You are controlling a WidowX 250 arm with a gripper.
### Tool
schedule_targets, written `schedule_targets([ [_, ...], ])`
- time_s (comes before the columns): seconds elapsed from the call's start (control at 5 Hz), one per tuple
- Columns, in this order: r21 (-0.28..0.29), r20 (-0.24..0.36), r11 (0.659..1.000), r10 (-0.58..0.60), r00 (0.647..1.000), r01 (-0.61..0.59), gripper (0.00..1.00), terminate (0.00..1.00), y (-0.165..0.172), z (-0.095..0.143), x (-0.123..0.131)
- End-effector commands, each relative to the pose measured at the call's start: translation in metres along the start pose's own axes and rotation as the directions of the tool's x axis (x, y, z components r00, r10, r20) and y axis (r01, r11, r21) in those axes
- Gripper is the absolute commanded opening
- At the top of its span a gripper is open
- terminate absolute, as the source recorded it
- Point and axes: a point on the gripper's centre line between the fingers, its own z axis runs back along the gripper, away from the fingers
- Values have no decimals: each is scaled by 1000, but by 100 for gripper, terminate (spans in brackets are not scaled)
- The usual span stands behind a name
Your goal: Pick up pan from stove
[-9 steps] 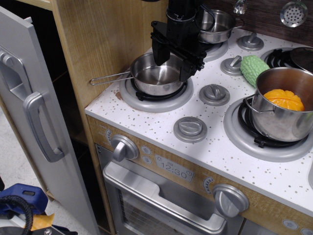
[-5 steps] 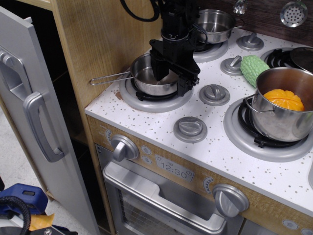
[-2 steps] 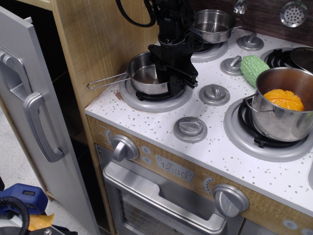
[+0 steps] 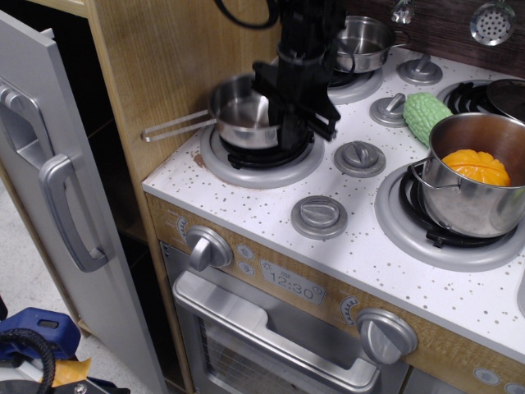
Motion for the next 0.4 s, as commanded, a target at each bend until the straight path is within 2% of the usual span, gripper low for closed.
schedule_targets([
  [0.0, 75, 77, 997, 13, 997, -19, 0, 0, 11, 58, 17],
  [0.2, 59, 98, 998, -2, 995, -4, 0, 100, 15, 67, 19],
])
